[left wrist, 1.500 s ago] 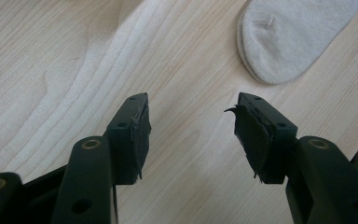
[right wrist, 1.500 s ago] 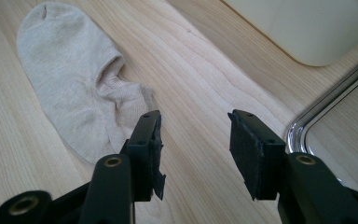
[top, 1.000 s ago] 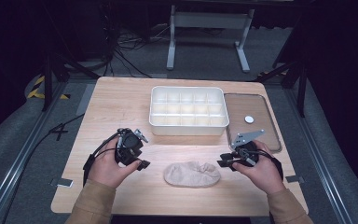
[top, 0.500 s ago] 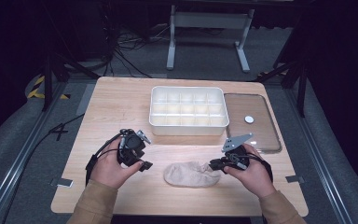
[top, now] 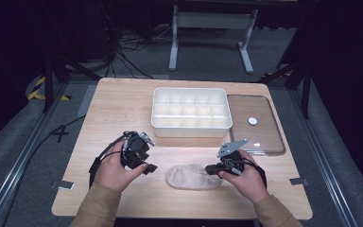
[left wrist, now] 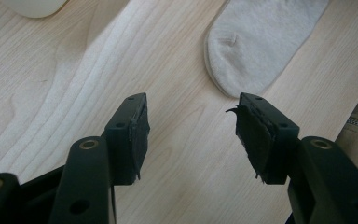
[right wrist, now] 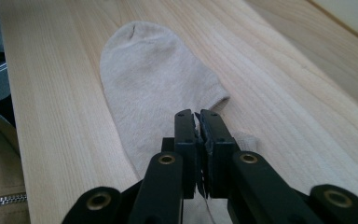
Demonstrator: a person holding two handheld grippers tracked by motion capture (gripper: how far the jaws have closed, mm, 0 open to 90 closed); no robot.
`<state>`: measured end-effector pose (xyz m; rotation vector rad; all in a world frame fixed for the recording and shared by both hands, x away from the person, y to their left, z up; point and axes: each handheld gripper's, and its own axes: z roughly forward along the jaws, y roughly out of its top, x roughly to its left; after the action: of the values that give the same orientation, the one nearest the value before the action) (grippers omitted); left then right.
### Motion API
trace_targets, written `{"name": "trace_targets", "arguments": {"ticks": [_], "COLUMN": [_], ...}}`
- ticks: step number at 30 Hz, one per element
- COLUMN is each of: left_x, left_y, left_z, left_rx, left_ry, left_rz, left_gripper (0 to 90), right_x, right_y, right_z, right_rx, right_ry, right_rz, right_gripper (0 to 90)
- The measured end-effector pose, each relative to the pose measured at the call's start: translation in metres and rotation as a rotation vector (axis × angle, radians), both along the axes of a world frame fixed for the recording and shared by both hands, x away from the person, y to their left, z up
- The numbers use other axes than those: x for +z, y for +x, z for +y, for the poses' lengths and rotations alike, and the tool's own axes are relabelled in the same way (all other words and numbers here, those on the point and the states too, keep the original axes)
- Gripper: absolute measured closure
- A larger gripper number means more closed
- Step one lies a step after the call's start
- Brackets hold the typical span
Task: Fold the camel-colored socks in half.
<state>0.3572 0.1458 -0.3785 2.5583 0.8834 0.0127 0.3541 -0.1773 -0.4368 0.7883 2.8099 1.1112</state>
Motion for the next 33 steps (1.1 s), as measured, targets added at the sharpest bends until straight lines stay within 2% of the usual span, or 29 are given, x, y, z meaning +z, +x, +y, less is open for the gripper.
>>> {"name": "trace_targets", "arguments": {"ticks": [5, 11, 15, 18, 21, 23, 26, 29, 33], "left_x": [-0.001, -0.003, -0.005, -0.006, -0.006, -0.007, -0.010, -0.015, -0.024], "left_y": [0.000, 0.000, 0.000, 0.001, 0.001, 0.001, 0.000, 0.000, 0.001], "left_z": [-0.002, -0.005, -0.006, -0.007, -0.007, -0.008, -0.014, -0.022, -0.036], "left_rx": [-0.004, -0.017, -0.019, -0.018, -0.012, -0.012, -0.024, 0.003, 0.008], "left_ry": [0.001, 0.005, -0.001, -0.011, -0.038, -0.044, -0.061, -0.066, -0.040], "left_rz": [-0.002, 0.006, 0.011, 0.009, 0.009, 0.007, 0.007, -0.004, -0.005], "left_gripper": [44.2, 44.2, 44.1, 44.1, 44.8, 45.4, 46.5, 50.6, 54.8], "right_x": [-0.010, -0.016, -0.021, -0.026, -0.028, -0.028, -0.028, -0.028, -0.028], "right_y": [0.001, 0.000, 0.001, 0.002, 0.002, 0.001, 0.001, 0.000, 0.000], "right_z": [0.006, 0.010, 0.011, 0.012, 0.013, 0.014, 0.014, 0.015, 0.015], "right_rx": [0.009, 0.017, 0.015, 0.023, 0.038, 0.044, 0.047, 0.048, 0.050], "right_ry": [0.011, 0.004, -0.009, -0.029, -0.017, -0.026, -0.032, -0.035, -0.032], "right_rz": [0.014, 0.004, 0.017, 0.031, 0.038, 0.025, 0.019, 0.017, 0.014], "right_gripper": [86.0, 86.2, 86.0, 86.2, 86.6, 86.9, 86.9, 87.0, 86.9]}}
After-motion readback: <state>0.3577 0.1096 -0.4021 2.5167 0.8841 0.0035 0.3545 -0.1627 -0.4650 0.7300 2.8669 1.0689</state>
